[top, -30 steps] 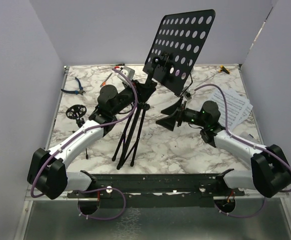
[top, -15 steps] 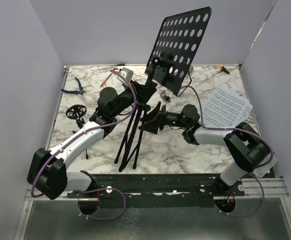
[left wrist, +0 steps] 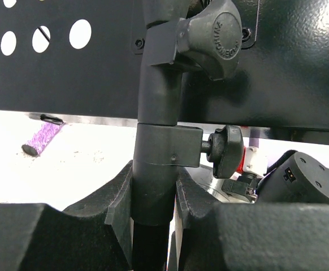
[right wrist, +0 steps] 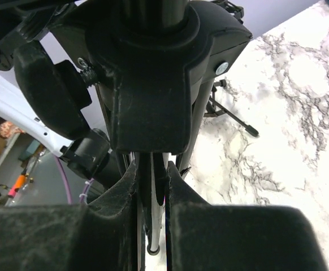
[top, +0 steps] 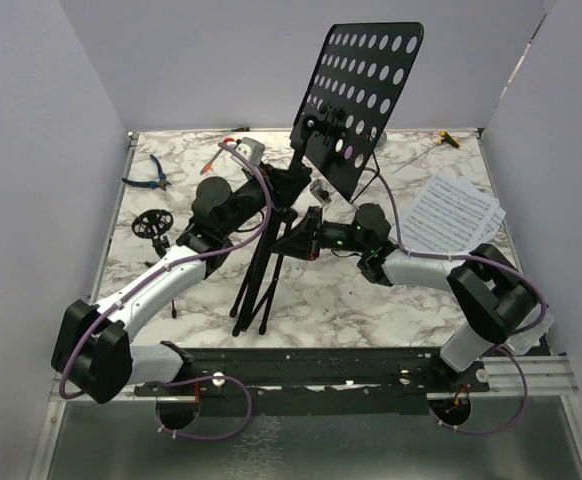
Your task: Set up the instrument practice props
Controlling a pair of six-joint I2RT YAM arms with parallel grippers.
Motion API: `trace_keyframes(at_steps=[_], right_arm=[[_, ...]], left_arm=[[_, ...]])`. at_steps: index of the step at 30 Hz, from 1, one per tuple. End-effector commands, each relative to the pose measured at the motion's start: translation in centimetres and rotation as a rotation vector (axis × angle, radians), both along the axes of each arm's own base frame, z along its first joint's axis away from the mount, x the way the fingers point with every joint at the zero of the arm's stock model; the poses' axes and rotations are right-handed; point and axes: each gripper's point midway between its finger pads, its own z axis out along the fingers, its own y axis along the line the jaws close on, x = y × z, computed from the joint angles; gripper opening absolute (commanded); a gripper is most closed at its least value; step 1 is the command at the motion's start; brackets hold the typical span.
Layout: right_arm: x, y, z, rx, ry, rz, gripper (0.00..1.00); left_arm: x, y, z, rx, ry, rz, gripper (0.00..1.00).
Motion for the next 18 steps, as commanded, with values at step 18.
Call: trace_keyframes(at_steps=[18], right_arm=[[10.0, -7.1, 2.1, -0.51, -0.247, -0.548, 0.01]], left_arm=[[-5.9, 2.9, 17.8, -0.209, -0.572, -0.003, 0.0]])
